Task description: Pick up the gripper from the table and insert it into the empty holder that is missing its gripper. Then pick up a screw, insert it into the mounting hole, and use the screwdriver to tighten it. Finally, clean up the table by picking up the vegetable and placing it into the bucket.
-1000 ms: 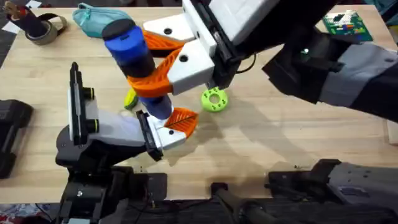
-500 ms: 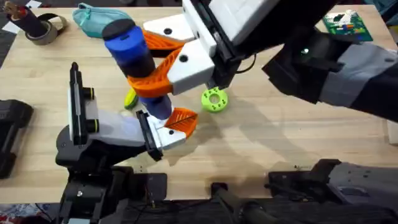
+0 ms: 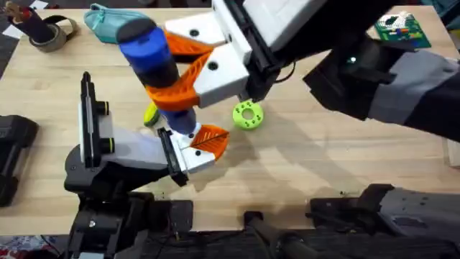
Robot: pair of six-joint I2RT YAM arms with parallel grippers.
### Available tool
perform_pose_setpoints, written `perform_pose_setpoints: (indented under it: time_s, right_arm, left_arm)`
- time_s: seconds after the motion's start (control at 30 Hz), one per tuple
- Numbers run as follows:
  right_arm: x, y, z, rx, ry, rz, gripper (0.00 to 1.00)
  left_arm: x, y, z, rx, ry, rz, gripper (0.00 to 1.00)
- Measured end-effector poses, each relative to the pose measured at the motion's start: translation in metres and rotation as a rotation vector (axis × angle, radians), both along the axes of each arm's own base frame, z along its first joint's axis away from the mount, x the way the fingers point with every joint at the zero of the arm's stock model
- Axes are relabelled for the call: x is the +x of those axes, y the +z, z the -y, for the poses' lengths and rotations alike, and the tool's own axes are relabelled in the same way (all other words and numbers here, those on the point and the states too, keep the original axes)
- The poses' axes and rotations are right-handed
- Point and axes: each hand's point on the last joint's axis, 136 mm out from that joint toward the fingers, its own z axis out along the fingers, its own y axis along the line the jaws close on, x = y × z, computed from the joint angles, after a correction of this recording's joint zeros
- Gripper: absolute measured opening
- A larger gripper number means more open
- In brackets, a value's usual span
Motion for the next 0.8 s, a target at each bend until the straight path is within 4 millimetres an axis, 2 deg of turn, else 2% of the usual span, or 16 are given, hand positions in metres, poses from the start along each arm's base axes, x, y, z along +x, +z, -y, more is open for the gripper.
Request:
perform_pose_setpoints:
  time_s: [0.23,0.33,0.4,0.43,0.6,0.67,0.8]
  right_arm:
    - [0.006,0.035,0.005,0.049,-0.016,-0.005,0.040]
    - [0.016,0.059,0.010,0.046,-0.033,-0.010,0.042]
    - [0.026,0.066,0.015,0.016,-0.061,-0.040,0.042]
    - [0.049,0.061,0.027,-0.068,-0.130,-0.118,0.042]
    - [0.111,0.032,0.068,-0.240,-0.378,-0.276,0.041]
    - [0.133,0.019,0.091,-0.310,-0.511,-0.292,0.043]
    - [0.169,0.001,0.135,-0.427,-0.750,-0.208,0.041]
  left_arm:
    - [0.000,0.000,0.000,0.000,0.000,0.000,0.017]
    - [0.000,0.000,0.000,0.000,0.000,0.000,0.017]
    - [0.000,0.000,0.000,0.000,0.000,0.000,0.017]
    - [0.000,0.000,0.000,0.000,0.000,0.000,0.017]
    - [0.000,0.000,0.000,0.000,0.000,0.001,0.017]
    - [0.000,0.000,0.000,0.000,0.000,0.000,0.017]
    - [0.000,0.000,0.000,0.000,0.000,0.000,0.017]
